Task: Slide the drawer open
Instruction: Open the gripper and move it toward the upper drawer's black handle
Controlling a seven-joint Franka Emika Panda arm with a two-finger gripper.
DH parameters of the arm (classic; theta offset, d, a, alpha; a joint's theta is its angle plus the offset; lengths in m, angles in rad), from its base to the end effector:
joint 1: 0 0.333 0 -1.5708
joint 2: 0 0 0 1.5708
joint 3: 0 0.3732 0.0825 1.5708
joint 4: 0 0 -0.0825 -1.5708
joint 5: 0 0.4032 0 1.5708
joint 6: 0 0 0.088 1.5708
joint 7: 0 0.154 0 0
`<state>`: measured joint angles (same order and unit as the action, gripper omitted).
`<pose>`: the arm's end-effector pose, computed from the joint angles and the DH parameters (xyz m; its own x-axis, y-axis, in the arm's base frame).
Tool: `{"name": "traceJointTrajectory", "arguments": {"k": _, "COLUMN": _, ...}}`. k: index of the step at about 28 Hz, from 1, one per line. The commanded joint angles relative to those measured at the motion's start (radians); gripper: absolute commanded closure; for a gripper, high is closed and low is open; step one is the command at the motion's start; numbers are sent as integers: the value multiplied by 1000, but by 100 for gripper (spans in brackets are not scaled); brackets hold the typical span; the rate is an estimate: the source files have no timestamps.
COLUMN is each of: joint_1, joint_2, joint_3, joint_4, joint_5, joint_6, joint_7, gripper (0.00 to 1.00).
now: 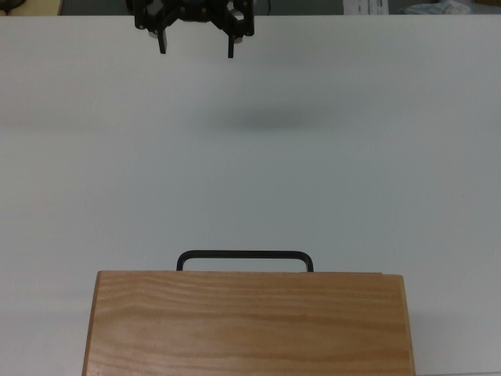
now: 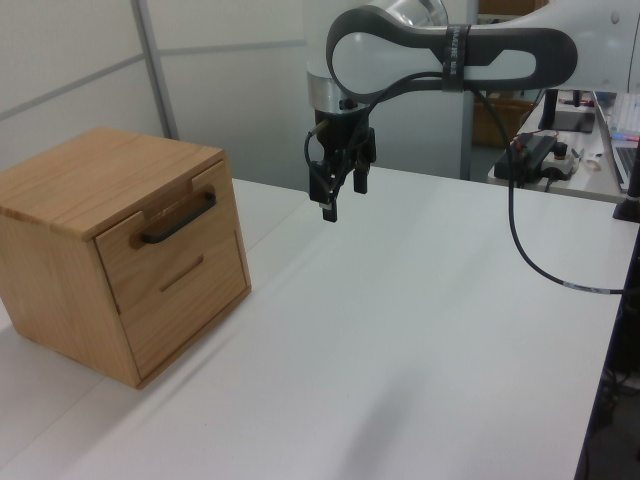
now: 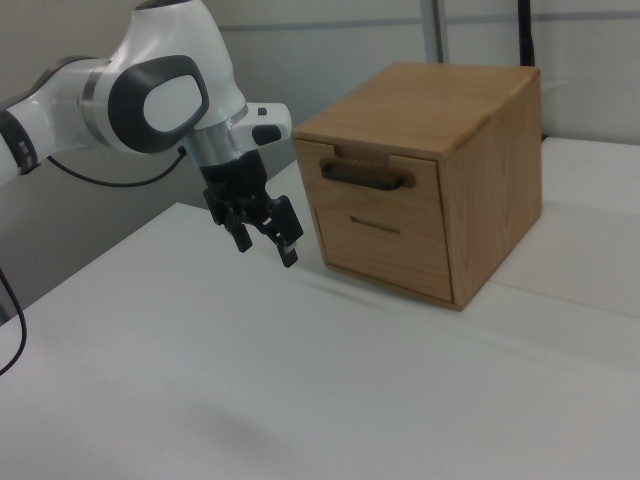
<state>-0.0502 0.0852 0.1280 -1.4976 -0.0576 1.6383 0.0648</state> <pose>0.6134 0.0358 0.6272 0.9981 0.0157 0.0590 0.0132 -0.9990 0.0430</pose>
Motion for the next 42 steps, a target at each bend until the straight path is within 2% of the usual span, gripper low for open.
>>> {"name": "traceJointTrajectory", "arguments": {"k": 1, "joint_1": 4, "joint_2": -15, "joint_3": -1, "joint_4": -15, "joint_5": 45, "joint_6": -5, "joint_7": -26, "gripper": 0}}
{"name": "traceJointTrajectory", "arguments": {"k": 16, "joint_1": 6, "joint_2": -10, "joint_3": 1, "joint_4": -18, "joint_5": 47, "joint_6": 2, "joint_7": -13, "gripper": 0}}
{"name": "traceJointTrajectory", "arguments": {"k": 22, "joint_1": 4, "joint_2": 4, "joint_3": 1, "joint_4": -12, "joint_5": 70, "joint_6": 17, "joint_7": 79, "gripper": 0}}
{"name": "traceJointTrajectory", "arguments": {"k": 26, "joint_1": 0, "joint_2": 7, "joint_3": -1, "joint_4": -13, "joint_5": 96, "joint_6": 100, "joint_7": 208, "gripper": 0}}
{"name": "traceJointTrajectory", "arguments": {"k": 32, "joint_1": -2, "joint_2": 10, "joint_3": -2, "joint_4": -15, "joint_5": 99, "joint_6": 170, "joint_7": 383, "gripper": 0}}
{"name": "traceJointTrajectory", "arguments": {"k": 36, "joint_1": -2, "joint_2": 8, "joint_3": -2, "joint_4": -27, "joint_5": 94, "joint_6": 258, "joint_7": 616, "gripper": 0}}
{"name": "traceJointTrajectory", "arguments": {"k": 38, "joint_1": 0, "joint_2": 8, "joint_3": -2, "joint_4": -32, "joint_5": 84, "joint_6": 278, "joint_7": 717, "gripper": 0}}
{"name": "traceJointTrajectory", "arguments": {"k": 40, "joint_1": 3, "joint_2": 24, "joint_3": -4, "joint_4": -30, "joint_5": 64, "joint_6": 301, "joint_7": 884, "gripper": 0}}
{"name": "traceJointTrajectory", "arguments": {"k": 42, "joint_1": 6, "joint_2": 41, "joint_3": -1, "joint_4": -24, "joint_5": 21, "joint_6": 307, "joint_7": 982, "gripper": 0}}
